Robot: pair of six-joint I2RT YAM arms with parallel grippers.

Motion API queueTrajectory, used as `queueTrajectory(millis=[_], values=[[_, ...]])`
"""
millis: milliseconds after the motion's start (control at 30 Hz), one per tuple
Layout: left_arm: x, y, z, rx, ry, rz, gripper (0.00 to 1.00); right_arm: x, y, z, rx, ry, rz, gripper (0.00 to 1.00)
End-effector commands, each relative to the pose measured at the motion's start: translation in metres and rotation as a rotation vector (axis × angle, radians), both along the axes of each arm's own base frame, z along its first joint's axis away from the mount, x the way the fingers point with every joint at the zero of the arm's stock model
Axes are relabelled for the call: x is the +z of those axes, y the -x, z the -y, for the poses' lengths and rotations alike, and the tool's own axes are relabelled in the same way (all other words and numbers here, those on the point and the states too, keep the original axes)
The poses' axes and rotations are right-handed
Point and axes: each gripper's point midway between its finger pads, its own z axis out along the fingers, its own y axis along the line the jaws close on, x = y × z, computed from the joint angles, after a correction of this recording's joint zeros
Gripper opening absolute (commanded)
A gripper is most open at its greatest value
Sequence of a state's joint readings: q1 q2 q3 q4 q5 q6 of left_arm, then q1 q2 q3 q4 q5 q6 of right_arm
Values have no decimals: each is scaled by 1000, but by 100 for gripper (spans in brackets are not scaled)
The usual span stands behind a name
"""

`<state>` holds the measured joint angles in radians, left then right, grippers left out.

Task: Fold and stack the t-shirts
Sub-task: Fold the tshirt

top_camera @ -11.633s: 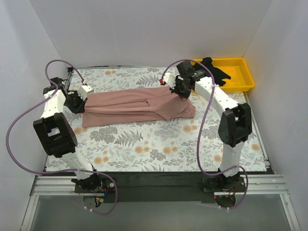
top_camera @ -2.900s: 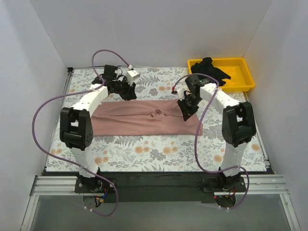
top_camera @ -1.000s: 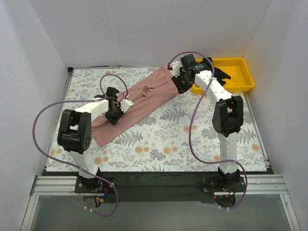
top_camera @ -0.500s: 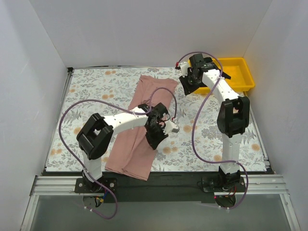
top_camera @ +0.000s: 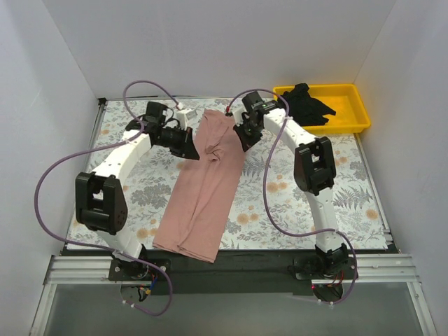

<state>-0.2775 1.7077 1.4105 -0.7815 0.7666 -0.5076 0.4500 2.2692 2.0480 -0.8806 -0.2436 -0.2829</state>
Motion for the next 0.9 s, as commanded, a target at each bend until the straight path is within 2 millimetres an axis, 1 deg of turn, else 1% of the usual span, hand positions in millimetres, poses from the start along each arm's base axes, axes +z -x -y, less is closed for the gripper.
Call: queueTrajectory(millis=[0, 33, 67, 100, 133, 200, 233, 267, 300, 333, 367, 400, 433, 467, 500, 533, 567, 600, 633, 667, 733, 767, 833, 867], values=[[39, -8, -17, 94, 99, 75, 0, 0, -6, -26, 4, 11, 42, 2], [40, -10, -22, 115, 100, 76, 0, -11, -9, -28, 1, 28, 38, 1], [39, -12, -29, 142, 102, 68, 0, -17, -11, -26, -5, 56, 46, 1], [39, -17, -40, 180, 102, 64, 0, -23, -11, -28, -4, 72, 43, 1], [39, -18, -45, 196, 104, 61, 0, -34, -12, -28, -6, 91, 35, 1], [35, -20, -57, 241, 108, 38, 1, -46, -15, -25, -14, 142, 47, 1], [35, -21, -60, 251, 112, 36, 1, -58, -17, -23, -10, 167, 44, 1], [34, -21, -63, 258, 115, 33, 2, -61, -21, -19, -16, 198, 61, 1], [31, -21, -66, 273, 115, 20, 2, -65, -25, -20, -11, 203, 80, 1], [29, -20, -66, 274, 118, 8, 3, -71, -31, -16, -19, 237, 109, 1], [27, -19, -67, 274, 118, 0, 4, -71, -46, -14, -20, 266, 181, 1], [23, -18, -67, 273, 114, -10, 4, -72, -53, -15, -18, 279, 212, 1], [17, -18, -69, 277, 99, -17, 4, -81, -59, -15, -13, 300, 227, 1], [14, -18, -70, 281, 92, -15, 4, -65, -80, -19, -16, 310, 313, 1], [12, -19, -72, 286, 86, -15, 5, -65, -89, -19, -15, 324, 344, 1], [6, -18, -73, 287, 77, -20, 5, -72, -100, -15, -22, 368, 376, 1], [3, -19, -74, 291, 68, -20, 5, -66, -115, -19, -34, 364, 444, 1], [0, -19, -75, 294, 64, -24, 5, -69, -121, -15, -15, 391, 478, 1], [-4, -20, -76, 298, 61, -36, 5, -66, -128, -14, -20, 401, 516, 1], [-5, -21, -76, 303, 59, -41, 5, -58, -143, -15, -46, 402, 591, 1], [-11, -24, -77, 311, 55, -51, 5, -56, -157, -11, -38, 430, 650, 1], [-10, -26, -78, 313, 55, -46, 5, -51, -165, -11, -51, 432, 680, 1], [-12, -33, -80, 321, 44, -30, 5, -42, -172, -10, -60, 432, 709, 1], [-8, -39, -81, 321, 42, -8, 6, -37, -173, -12, -62, 425, 723, 1]])
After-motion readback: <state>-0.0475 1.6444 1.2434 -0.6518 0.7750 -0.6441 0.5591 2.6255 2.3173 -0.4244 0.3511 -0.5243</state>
